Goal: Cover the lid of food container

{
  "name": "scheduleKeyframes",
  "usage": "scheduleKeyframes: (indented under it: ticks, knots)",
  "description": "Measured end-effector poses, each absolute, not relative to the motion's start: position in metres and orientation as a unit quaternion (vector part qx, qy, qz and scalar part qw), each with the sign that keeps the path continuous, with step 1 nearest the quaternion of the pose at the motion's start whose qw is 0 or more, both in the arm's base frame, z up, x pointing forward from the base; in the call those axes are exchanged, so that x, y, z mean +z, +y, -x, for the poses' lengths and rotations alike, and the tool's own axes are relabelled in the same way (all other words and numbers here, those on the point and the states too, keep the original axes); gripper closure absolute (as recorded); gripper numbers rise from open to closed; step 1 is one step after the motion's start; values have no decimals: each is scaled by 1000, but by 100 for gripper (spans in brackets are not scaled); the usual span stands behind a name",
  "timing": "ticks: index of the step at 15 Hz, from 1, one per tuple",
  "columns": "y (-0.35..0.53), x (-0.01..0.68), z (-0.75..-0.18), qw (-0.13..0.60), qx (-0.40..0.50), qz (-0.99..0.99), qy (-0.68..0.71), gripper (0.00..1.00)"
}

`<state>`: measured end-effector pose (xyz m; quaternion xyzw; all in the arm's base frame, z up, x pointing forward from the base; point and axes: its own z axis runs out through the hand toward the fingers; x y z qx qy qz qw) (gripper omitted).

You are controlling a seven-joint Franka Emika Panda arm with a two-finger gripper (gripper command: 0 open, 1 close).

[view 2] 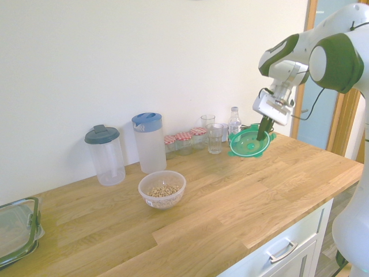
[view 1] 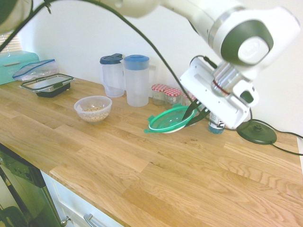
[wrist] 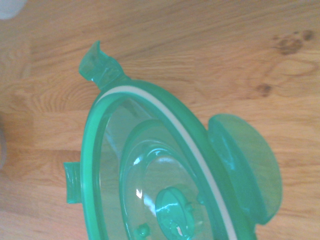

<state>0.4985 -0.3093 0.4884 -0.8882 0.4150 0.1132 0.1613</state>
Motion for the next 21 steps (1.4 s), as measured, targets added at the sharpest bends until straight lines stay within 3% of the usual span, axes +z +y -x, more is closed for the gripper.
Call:
scheduleKeyframes:
  ticks: [7,12,17,21]
  knots:
    - [-279,557,-509,-71,36,926,370,100]
    - [-182,596,-533,-224,-40,917,329,100]
    - [-67,567,-540,-340,-141,861,351,100]
    - [-24,541,-527,-418,-144,804,398,100]
